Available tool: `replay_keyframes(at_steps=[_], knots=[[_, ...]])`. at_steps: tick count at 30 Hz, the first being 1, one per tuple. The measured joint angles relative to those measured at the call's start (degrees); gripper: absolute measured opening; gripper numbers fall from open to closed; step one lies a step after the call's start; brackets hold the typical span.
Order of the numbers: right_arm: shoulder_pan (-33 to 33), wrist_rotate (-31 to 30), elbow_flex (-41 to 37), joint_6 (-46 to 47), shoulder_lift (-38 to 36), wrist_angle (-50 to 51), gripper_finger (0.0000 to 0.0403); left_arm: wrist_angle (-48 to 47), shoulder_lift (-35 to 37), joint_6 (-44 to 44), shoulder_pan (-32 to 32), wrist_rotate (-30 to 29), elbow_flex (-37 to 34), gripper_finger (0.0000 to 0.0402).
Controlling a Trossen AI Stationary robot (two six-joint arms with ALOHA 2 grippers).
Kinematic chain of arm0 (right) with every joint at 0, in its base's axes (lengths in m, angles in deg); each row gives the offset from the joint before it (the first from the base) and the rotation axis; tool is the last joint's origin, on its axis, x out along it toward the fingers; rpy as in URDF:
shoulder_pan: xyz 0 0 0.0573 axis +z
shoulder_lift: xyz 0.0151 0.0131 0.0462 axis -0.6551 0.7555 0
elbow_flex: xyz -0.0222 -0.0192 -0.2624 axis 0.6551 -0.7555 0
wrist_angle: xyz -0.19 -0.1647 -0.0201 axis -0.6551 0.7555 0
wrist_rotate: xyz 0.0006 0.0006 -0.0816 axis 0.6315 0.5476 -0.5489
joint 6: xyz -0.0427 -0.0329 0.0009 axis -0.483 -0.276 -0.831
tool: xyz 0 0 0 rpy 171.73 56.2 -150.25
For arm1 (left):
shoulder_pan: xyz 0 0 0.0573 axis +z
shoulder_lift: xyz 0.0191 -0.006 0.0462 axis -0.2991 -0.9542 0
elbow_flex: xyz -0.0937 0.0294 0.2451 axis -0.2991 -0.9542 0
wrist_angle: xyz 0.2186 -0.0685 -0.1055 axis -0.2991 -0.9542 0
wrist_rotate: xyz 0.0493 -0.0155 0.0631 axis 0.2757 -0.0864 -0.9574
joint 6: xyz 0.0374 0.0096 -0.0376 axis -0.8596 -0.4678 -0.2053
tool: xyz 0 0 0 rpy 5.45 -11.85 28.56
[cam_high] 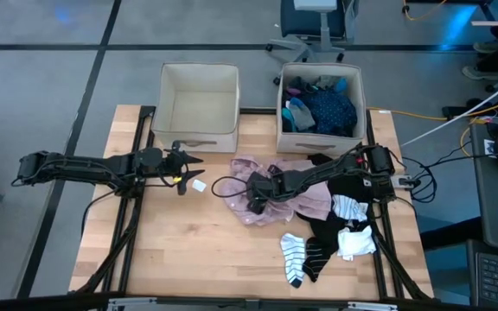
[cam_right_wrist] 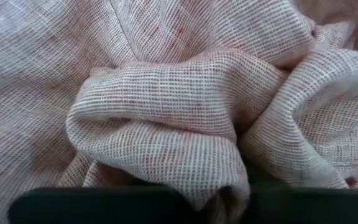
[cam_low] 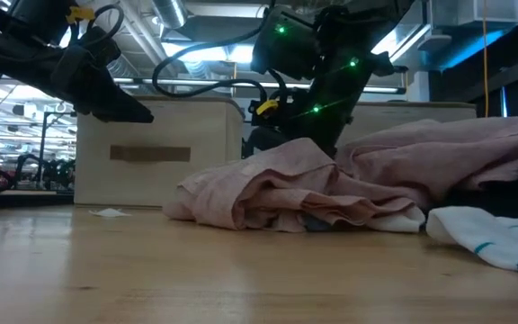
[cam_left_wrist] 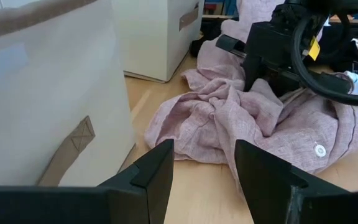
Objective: Sort clothes
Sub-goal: Put the pink shirt into the right laundry organizer
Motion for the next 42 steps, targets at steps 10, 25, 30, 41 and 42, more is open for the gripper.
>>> replay_keyframes(at_steps=[10, 25, 30, 41, 42], knots=[[-0.12, -6.26, 1.95, -4.65, -1.06, -1.08, 0.0042, 0.19, 0.02, -0.06, -0.01, 0.0, 0.02, 0.0162], [-0.05, -13.34, 5.79, -9.2, -20.63, 9.67, 0.0042, -0.35, 0.02, -0.04, 0.0, 0.0, 0.02, 0.0162], [-0.09, -19.08, 8.57, -12.89, -27.59, 11.74, 0.0042, -0.25, 0.02, 0.12, -0.02, 0.01, 0.02, 0.0162], [-0.09, -27.91, 19.53, -25.97, -33.92, 11.93, 0.0042, -0.2, 0.02, 0.16, -0.02, 0.01, 0.02, 0.0162], [-0.09, -28.81, 21.15, -27.88, -33.99, 11.82, 0.0042, -0.19, 0.02, 0.17, -0.02, 0.0, 0.02, 0.0162]])
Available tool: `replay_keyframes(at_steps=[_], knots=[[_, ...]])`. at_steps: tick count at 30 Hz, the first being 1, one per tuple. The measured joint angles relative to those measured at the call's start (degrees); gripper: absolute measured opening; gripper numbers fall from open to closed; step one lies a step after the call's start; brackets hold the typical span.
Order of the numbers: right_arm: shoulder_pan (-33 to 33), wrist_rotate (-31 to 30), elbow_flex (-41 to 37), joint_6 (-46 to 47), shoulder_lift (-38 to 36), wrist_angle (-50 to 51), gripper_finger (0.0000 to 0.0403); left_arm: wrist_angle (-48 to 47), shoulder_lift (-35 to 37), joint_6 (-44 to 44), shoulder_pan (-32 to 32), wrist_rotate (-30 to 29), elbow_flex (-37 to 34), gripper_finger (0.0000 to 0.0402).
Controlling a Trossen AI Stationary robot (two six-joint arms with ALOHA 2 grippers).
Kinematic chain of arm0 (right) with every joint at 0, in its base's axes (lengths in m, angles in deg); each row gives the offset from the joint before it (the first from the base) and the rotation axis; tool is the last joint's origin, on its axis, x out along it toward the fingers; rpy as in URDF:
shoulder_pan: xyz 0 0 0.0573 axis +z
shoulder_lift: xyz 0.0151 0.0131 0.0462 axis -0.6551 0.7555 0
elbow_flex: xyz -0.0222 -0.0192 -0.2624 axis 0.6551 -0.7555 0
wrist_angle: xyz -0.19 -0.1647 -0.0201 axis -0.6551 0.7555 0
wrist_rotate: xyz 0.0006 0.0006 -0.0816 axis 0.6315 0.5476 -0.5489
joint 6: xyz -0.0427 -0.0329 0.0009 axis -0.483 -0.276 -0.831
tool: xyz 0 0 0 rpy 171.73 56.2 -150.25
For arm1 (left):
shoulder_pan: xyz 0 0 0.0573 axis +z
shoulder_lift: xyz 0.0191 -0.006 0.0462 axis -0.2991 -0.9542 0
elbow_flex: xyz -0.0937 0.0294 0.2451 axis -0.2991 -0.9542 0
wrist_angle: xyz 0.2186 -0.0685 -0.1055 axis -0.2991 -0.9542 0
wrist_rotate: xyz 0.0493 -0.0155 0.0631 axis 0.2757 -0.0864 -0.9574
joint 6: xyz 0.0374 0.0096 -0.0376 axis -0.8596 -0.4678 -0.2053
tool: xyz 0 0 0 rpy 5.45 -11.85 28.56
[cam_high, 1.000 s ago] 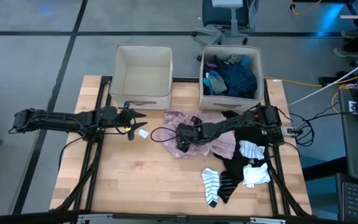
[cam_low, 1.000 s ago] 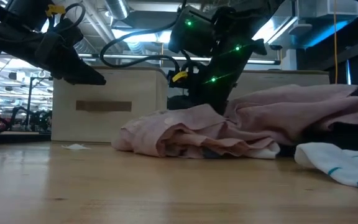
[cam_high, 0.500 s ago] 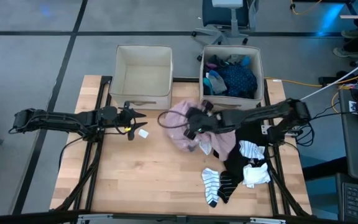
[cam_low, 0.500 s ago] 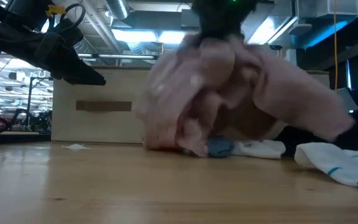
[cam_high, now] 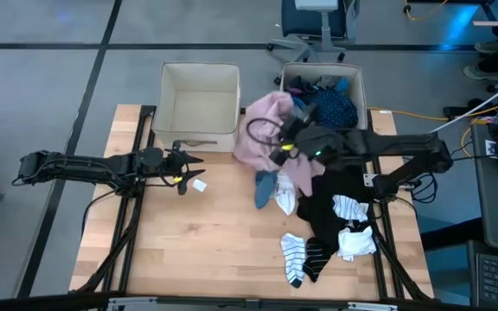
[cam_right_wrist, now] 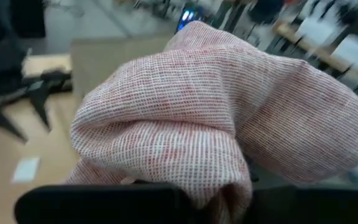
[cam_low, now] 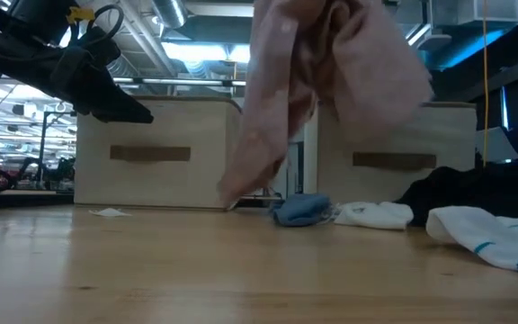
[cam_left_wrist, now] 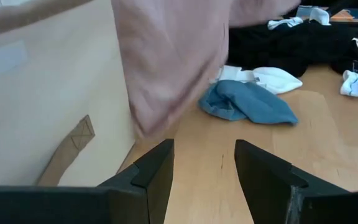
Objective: Sort clothes
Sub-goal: Put the pink shirt into the right laundry organizer
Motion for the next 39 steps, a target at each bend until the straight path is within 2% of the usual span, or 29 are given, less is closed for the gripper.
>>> replay_keyframes(at_steps=[6, 15, 20, 24, 32, 39], knots=[[-1.06, -6.35, 11.18, -11.66, -0.08, -0.73, 0.0041, 0.15, 0.0, 0.01, 0.01, 0.01, 0.0, 0.0162], [-6.68, -15.43, 26.28, -25.75, -0.17, -0.2, 0.0041, 0.15, 0.0, 0.84, 0.01, 0.02, 0.0, 0.0162], [-9.65, -20.35, 31.88, -28.02, -0.21, 5.89, 0.0041, 0.12, 0.0, 0.84, 0.02, 0.02, 0.0, 0.0162], [-11.22, -23.41, 33.12, -27.45, -0.61, 11.55, 0.0041, 0.12, 0.0, 0.84, 0.0, 0.02, 0.0, 0.0162], [-18.75, -13.91, 32.8, -15.07, -0.91, 27.73, 0.0041, 0.4, 0.0, 0.84, 0.02, 0.01, 0.0, 0.0162], [-27.78, -6.48, 24.67, -12.7, -0.83, 28.88, 0.0041, 0.45, 0.0, 0.84, 0.02, 0.02, 0.0, 0.0162]])
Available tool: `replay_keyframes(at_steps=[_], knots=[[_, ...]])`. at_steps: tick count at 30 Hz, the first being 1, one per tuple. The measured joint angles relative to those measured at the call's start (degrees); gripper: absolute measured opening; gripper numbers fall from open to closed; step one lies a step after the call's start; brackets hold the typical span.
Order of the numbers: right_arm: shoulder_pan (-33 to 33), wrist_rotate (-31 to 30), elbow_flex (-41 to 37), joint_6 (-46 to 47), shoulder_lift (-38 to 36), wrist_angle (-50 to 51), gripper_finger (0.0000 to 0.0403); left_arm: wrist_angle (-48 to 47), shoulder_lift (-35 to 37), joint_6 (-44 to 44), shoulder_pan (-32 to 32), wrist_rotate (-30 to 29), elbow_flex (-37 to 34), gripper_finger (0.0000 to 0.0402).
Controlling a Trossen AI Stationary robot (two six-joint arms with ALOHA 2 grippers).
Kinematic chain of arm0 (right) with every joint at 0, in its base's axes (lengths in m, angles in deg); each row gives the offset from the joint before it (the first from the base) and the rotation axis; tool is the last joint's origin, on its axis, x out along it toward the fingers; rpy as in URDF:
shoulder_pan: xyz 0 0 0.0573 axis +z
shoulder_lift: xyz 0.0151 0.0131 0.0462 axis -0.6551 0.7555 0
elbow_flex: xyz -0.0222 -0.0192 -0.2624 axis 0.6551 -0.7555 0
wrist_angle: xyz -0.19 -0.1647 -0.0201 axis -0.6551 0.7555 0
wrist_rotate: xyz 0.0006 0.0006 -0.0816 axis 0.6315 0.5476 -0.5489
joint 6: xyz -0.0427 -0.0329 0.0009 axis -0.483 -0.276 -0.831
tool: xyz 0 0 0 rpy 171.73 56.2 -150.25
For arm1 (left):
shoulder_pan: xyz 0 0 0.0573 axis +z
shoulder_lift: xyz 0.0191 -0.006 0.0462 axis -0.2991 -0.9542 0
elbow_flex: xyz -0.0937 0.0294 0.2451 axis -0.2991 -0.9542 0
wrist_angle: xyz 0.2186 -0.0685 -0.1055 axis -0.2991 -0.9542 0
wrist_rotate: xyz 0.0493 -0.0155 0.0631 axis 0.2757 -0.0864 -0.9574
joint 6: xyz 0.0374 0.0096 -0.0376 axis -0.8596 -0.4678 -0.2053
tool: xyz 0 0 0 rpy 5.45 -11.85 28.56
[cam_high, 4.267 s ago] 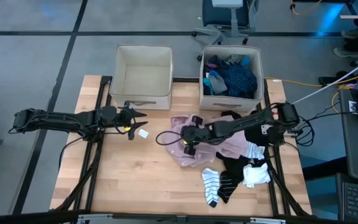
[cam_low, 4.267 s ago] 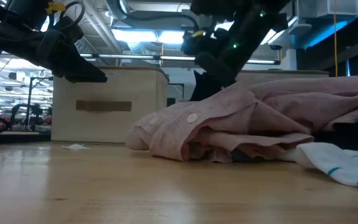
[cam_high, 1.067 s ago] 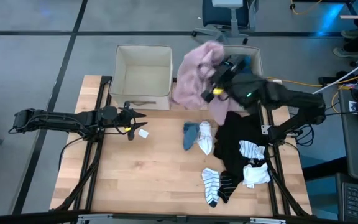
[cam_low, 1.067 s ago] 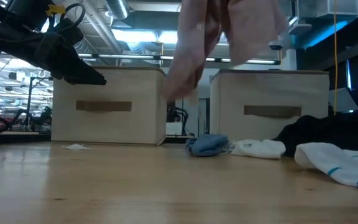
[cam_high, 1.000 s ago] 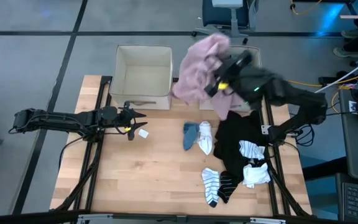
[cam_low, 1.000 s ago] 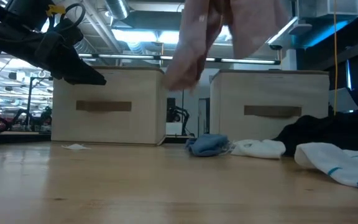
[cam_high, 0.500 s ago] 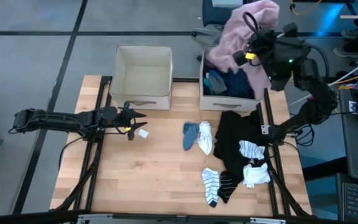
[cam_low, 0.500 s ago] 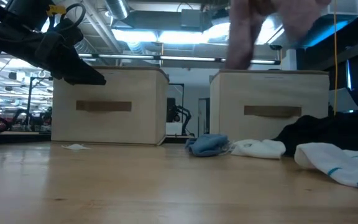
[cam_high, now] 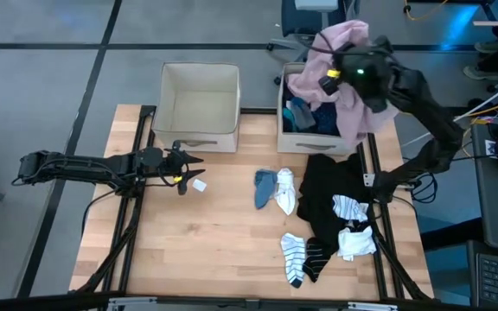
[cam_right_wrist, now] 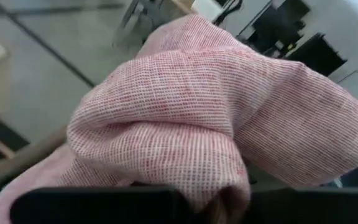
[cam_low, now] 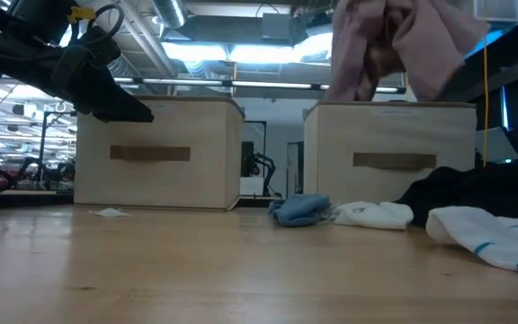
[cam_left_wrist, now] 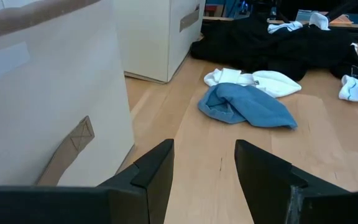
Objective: Sort clothes
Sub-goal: Put the pink shirt into the right laundry organizer
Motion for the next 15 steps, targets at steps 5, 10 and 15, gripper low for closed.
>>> replay_keyframes(at_steps=[5, 10, 15], knots=[[-7.19, 6.56, -11.56, -0.37, -0.09, -6.02, 0.0041, -0.02, 0.0, 0.0, 0.0, 0.0, 0.0, 0.0162], [-13.4, 18.84, -27.7, -2.95, -0.87, -24.5, 0.0041, 0.03, 0.0, 0.11, -0.01, -0.01, 0.0, 0.0162], [-17.78, 23.94, -44.11, -2.33, -0.81, -41.39, 0.0041, 0.07, 0.0, 0.1, -0.02, -0.02, 0.0, 0.0162]])
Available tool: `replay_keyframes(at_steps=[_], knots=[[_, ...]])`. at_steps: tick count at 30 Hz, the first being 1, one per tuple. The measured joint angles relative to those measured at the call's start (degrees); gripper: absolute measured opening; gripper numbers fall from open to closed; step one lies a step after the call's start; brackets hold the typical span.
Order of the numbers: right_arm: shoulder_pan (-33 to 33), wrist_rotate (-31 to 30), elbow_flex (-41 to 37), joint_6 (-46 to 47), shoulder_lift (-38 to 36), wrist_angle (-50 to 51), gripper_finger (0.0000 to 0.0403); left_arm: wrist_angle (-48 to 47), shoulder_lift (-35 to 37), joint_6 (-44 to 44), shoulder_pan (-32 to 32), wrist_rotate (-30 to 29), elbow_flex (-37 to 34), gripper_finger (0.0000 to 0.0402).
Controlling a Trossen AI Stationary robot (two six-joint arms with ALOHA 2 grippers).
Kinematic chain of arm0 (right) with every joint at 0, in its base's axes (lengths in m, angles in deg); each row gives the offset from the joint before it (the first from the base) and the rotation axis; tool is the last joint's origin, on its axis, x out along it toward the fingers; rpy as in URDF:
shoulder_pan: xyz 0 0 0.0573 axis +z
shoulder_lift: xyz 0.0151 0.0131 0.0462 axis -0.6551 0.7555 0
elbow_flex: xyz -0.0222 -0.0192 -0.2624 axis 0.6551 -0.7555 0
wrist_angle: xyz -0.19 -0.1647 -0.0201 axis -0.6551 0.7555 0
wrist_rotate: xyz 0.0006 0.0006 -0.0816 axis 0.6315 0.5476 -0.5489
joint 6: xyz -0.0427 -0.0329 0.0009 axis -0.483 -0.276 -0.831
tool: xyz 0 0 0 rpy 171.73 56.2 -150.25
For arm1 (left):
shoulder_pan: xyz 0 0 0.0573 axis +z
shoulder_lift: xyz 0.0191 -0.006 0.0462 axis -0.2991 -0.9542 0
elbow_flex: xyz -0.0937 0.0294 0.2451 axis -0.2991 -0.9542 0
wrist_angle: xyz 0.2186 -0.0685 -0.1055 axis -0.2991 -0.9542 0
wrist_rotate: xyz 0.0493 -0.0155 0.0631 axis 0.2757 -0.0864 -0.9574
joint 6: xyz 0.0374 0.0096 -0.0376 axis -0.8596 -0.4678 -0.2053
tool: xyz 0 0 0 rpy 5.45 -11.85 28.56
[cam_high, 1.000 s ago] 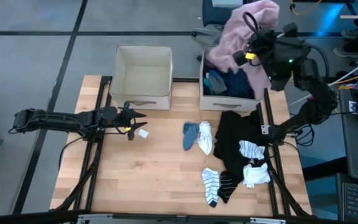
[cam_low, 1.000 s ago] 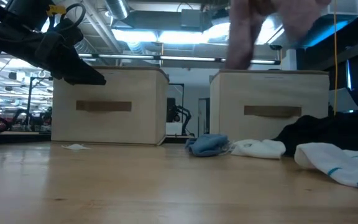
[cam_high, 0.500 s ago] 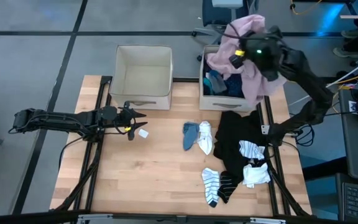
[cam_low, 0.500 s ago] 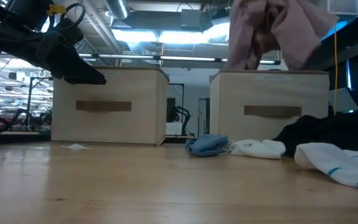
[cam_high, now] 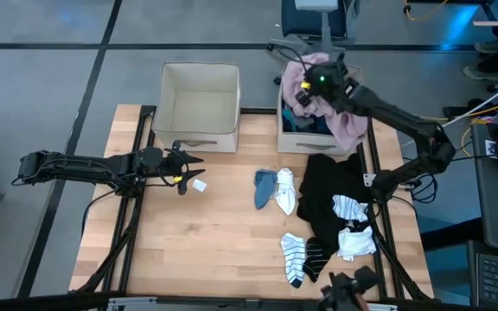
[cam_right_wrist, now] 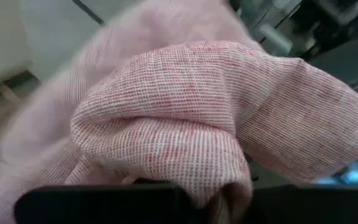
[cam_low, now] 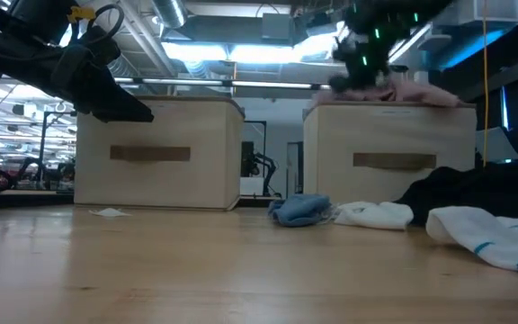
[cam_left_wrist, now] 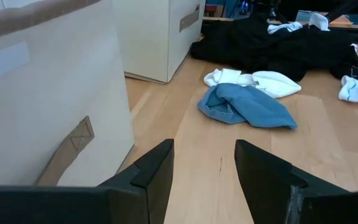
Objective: Sort clothes
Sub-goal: Put the pink shirt into the right laundry organizer
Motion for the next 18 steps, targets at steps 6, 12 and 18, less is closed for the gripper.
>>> replay_keyframes(at_steps=[6, 12, 18], knots=[[-2.27, 4.15, -15.8, 7.48, 0.2, -8.51, 0.0041, 0.04, 0.0, -0.31, 0.0, 0.0, 0.0, 0.0162], [-2.9, 7.81, -27.49, 11.51, 0.77, -19.39, 0.0041, 0.11, 0.0, -0.1, 0.09, 0.0, 0.0, 0.0162], [-4.06, 11.76, -29.36, 14.56, 4.02, -23.59, 0.0045, 0.33, -0.02, 0.08, 0.13, 0.0, 0.0, 0.0162]])
